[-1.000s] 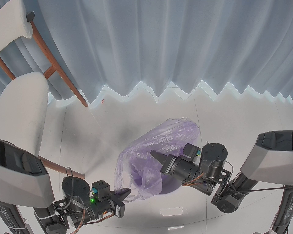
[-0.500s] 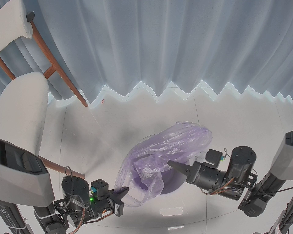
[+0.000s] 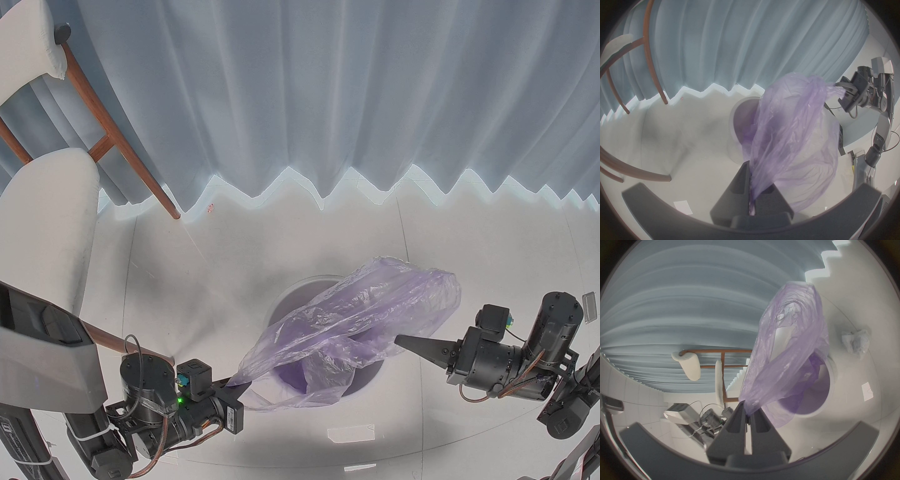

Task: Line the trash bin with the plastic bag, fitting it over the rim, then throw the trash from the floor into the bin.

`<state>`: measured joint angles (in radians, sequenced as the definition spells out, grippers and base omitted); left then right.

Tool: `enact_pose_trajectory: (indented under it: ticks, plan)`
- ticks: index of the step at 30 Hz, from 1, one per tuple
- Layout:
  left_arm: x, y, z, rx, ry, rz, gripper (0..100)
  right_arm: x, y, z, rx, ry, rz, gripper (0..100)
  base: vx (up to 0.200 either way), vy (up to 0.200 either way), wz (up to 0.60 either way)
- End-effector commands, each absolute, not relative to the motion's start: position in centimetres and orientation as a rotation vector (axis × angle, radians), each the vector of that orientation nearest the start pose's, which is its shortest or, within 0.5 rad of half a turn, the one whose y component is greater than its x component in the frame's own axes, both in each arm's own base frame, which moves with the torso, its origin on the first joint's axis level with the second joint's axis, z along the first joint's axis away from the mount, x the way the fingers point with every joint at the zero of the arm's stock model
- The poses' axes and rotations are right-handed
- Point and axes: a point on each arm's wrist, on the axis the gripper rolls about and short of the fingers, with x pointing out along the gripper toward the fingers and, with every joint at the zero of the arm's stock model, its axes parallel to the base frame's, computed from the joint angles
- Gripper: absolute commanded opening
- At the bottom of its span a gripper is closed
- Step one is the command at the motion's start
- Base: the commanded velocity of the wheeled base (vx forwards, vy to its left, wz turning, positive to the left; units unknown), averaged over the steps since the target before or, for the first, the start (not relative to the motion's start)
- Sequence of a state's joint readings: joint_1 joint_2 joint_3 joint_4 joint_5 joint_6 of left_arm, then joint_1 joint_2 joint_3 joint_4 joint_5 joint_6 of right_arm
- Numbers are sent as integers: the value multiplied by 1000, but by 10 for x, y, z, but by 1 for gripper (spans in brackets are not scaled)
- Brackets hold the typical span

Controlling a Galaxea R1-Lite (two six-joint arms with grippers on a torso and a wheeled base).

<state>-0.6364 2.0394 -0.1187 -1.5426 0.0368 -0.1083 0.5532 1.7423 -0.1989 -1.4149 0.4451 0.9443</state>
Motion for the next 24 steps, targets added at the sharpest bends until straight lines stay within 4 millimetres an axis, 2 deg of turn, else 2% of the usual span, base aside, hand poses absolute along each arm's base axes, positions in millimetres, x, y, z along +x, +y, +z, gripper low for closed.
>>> enact_pose_trajectory:
  ticks: [1,9,17,24]
  plan:
    - [199,-137,42,12,384,-543,0,180,118,112,878,623,867,0,0,0,0]
    - [195,-137,39,24,404,-548,0,171,113,85,871,798,838,0,0,0,0]
    - [186,-129,32,54,456,-541,0,175,118,58,853,922,781,0,0,0,0]
    - [184,-126,20,73,521,-527,0,171,117,47,824,980,782,0,0,0,0]
